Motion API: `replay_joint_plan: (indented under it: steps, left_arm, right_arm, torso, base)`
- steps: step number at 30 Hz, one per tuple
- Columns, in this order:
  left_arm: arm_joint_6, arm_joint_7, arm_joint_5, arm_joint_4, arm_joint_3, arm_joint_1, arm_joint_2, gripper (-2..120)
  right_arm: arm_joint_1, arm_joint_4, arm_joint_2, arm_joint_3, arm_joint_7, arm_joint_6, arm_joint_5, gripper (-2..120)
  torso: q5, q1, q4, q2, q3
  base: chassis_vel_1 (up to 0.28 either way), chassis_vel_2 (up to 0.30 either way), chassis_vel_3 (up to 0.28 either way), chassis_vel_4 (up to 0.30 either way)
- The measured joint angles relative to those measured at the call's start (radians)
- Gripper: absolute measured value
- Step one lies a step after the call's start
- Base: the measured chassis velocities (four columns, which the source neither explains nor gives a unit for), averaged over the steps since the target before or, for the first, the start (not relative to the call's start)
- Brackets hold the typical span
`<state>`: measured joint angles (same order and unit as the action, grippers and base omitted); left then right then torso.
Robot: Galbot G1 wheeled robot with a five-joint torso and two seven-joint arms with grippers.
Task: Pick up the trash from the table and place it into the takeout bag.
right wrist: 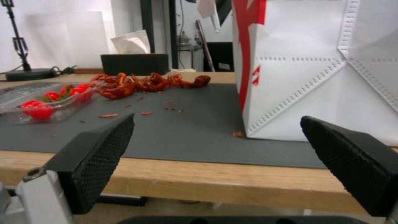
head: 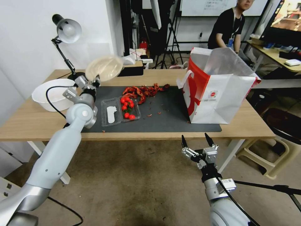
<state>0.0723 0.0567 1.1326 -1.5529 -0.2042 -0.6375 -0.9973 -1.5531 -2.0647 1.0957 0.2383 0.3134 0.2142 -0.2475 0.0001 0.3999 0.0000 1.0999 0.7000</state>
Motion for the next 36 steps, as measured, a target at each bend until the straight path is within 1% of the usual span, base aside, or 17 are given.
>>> replay_joint_plan:
  steps: [1, 2, 3, 4, 6, 7, 9, 11, 12, 15, 16, 19, 24, 28, 30, 33, 36]
  left_arm:
    - [0.014, -0.04, -0.025, -0.005, 0.003, -0.001, 0.008, 19]
    - [0.014, -0.04, -0.025, -0.005, 0.003, -0.001, 0.008, 19]
    - [0.029, -0.073, -0.044, -0.007, 0.007, -0.001, 0.013, 19]
    - [0.054, -0.162, -0.083, -0.016, 0.022, 0.008, 0.021, 19]
    - [0.067, -0.258, -0.101, -0.035, 0.055, 0.035, 0.026, 19]
    - [0.067, -0.258, -0.101, -0.035, 0.055, 0.035, 0.026, 19]
    - [0.07, -0.329, -0.132, -0.046, 0.109, 0.077, 0.028, 19]
    - [0.069, -0.346, -0.147, -0.05, 0.132, 0.095, 0.03, 19]
    - [0.069, -0.363, -0.175, -0.051, 0.17, 0.125, 0.031, 19]
    - [0.069, -0.368, -0.22, -0.045, 0.245, 0.205, 0.022, 19]
    - [0.069, -0.368, -0.22, -0.045, 0.245, 0.205, 0.022, 19]
    - [0.059, -0.303, -0.228, -0.024, 0.314, 0.313, -0.006, 19]
    - [0.048, -0.266, -0.231, 0.016, 0.38, 0.414, -0.055, 19]
    - [0.041, -0.24, -0.257, 0.063, 0.464, 0.503, -0.113, 19]
    - [0.042, -0.238, -0.272, 0.078, 0.492, 0.527, -0.128, 19]
    - [0.053, -0.262, -0.306, 0.144, 0.602, 0.618, -0.169, 19]
    - [0.059, -0.288, -0.314, 0.178, 0.646, 0.669, -0.182, 19]
  right_arm:
    - [0.002, 0.0, -0.001, -0.001, -0.001, 0.0, 0.0, 100]
    - [0.002, 0.0, -0.001, -0.001, -0.001, 0.0, 0.0, 100]
    - [0.002, 0.0, -0.001, -0.002, -0.001, 0.0, 0.0, 100]
    - [0.003, 0.003, -0.001, -0.003, -0.002, 0.001, 0.0, 100]
    - [0.002, 0.003, 0.003, -0.004, -0.002, 0.001, 0.002, 100]
    - [0.002, 0.003, 0.003, -0.004, -0.002, 0.001, 0.002, 100]
    - [-0.001, 0.001, 0.005, -0.004, -0.002, 0.001, 0.005, 100]
    - [-0.003, 0.0, 0.006, -0.004, -0.002, 0.002, 0.007, 100]
    - [-0.008, -0.003, 0.006, -0.002, -0.002, 0.001, 0.008, 100]
    - [-0.021, -0.008, 0.007, 0.005, -0.002, 0.002, 0.013, 100]
    - [-0.021, -0.008, 0.007, 0.005, -0.002, 0.002, 0.013, 100]
    - [-0.03, -0.012, 0.008, 0.011, -0.001, 0.002, 0.018, 100]
    - [-0.039, -0.014, 0.016, 0.017, 0.0, 0.003, 0.023, 100]
    - [-0.051, -0.015, 0.024, 0.022, 0.0, 0.008, 0.03, 100]
    - [-0.054, -0.015, 0.026, 0.024, 0.0, 0.009, 0.032, 100]
    - [-0.066, -0.02, 0.032, 0.029, 0.0, 0.012, 0.038, 100]
    - [-0.072, -0.024, 0.035, 0.032, 0.0, 0.014, 0.041, 100]
  torso:
    - [0.0, 0.0, 0.0005, 0.0, 0.0]
    - [0.0, 0.0, 0.0005, 0.0, 0.0]
    - [0.0001, 0.0, 0.0006, 0.0, 0.0]
    - [-0.0003, 0.0, 0.0005, 0.0, 0.0]
    - [0.0, 0.0, -0.0001, 0.0, 0.0]
    - [0.0, 0.0, -0.0001, 0.0, 0.0]
    - [-0.0001, 0.0, -0.0003, 0.0, 0.0]
    - [-0.0002, 0.0, -0.0003, 0.0, 0.0]
    - [-0.0001, 0.0, 0.0003, 0.0, 0.0]
    - [-0.0001, 0.0, -0.0001, 0.0, 0.0]
    - [-0.0001, 0.0, -0.0001, 0.0, 0.0]
    - [-0.0001, 0.0, 0.0, 0.0, 0.0]
    - [0.0001, 0.0, -0.0001, 0.0, 0.0]
    - [0.0, 0.0, 0.0, 0.0, 0.0]
    - [0.0, 0.0, -0.0001, 0.0, 0.0]
    - [0.0001, 0.0, -0.0002, 0.0, 0.0]
    - [0.0001, 0.0, 0.0, 0.0, 0.0]
  base:
    - [0.0, 0.0, 0.0, 0.0]
    - [0.0, 0.0, 0.0, 0.0]
    - [0.0, 0.0, 0.0, 0.0]
    - [0.0, 0.0, 0.0, 0.0]
    - [0.0, 0.0, 0.0, 0.0]
    - [0.0, 0.0, 0.0, 0.0]
    - [0.0, 0.0, 0.0, 0.0]
    - [0.0, 0.0, 0.0, 0.0]
    - [0.0, 0.0, 0.0, 0.0]
    - [0.0, 0.0, 0.0, 0.0]
    - [0.0, 0.0, 0.0, 0.0]
    - [0.0, 0.0, 0.0, 0.0]
    - [0.0, 0.0, 0.0, 0.0]
    - [0.0, 0.0, 0.0, 0.0]
    - [0.0, 0.0, 0.0, 0.0]
    - [0.0, 0.0, 0.0, 0.0]
    - [0.0, 0.0, 0.0, 0.0]
